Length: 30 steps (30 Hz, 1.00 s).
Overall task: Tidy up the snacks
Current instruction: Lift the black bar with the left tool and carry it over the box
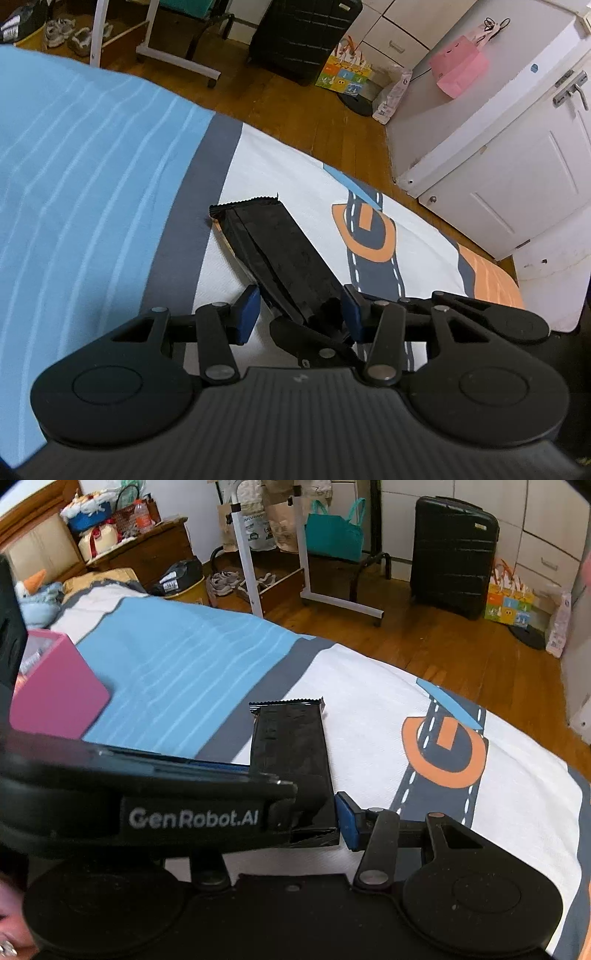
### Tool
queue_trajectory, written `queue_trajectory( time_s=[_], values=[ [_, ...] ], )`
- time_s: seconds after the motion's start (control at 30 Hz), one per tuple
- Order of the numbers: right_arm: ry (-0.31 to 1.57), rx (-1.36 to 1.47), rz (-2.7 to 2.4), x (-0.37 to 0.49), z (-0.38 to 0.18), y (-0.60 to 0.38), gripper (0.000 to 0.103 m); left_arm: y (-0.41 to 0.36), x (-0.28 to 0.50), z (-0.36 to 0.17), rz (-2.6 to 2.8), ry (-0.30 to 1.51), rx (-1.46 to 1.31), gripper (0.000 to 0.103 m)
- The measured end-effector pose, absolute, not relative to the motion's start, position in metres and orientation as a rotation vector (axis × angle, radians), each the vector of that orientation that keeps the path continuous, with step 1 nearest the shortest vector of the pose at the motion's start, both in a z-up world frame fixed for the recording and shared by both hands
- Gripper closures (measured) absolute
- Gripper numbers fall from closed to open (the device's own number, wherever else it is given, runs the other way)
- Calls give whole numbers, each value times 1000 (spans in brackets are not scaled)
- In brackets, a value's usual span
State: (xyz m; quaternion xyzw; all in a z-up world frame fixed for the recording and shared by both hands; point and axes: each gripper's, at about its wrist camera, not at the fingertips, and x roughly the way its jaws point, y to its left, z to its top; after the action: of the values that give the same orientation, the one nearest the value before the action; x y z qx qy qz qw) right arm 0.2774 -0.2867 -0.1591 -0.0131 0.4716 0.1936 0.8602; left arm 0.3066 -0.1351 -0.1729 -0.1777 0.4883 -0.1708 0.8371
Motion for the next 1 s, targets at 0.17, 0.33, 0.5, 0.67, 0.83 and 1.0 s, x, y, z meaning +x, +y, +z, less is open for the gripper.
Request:
queue_trajectory(
  time_s=[0.17, 0.33, 0.5, 0.67, 0.83, 1.0],
  values=[
    [1013, 40, 386, 265, -144, -286, 49, -135, 294, -153, -373, 1053, -336, 58],
    [1022, 43, 409, 239, -133, -285, 49, -132, 266, -137, -374, 1070, -307, 57],
    [1017, 40, 412, 215, -117, -281, 49, -133, 239, -115, -340, 1077, -282, 56],
    [980, -2, 436, 187, -97, -269, 50, -133, 213, -87, -314, 1075, -208, 56],
    [957, -3, 468, 163, -78, -260, 50, -115, 186, -64, -318, 1066, -208, 56],
    [939, -70, 495, 133, -56, -237, 50, -87, 154, -46, -343, 1060, -240, 56]
  ],
)
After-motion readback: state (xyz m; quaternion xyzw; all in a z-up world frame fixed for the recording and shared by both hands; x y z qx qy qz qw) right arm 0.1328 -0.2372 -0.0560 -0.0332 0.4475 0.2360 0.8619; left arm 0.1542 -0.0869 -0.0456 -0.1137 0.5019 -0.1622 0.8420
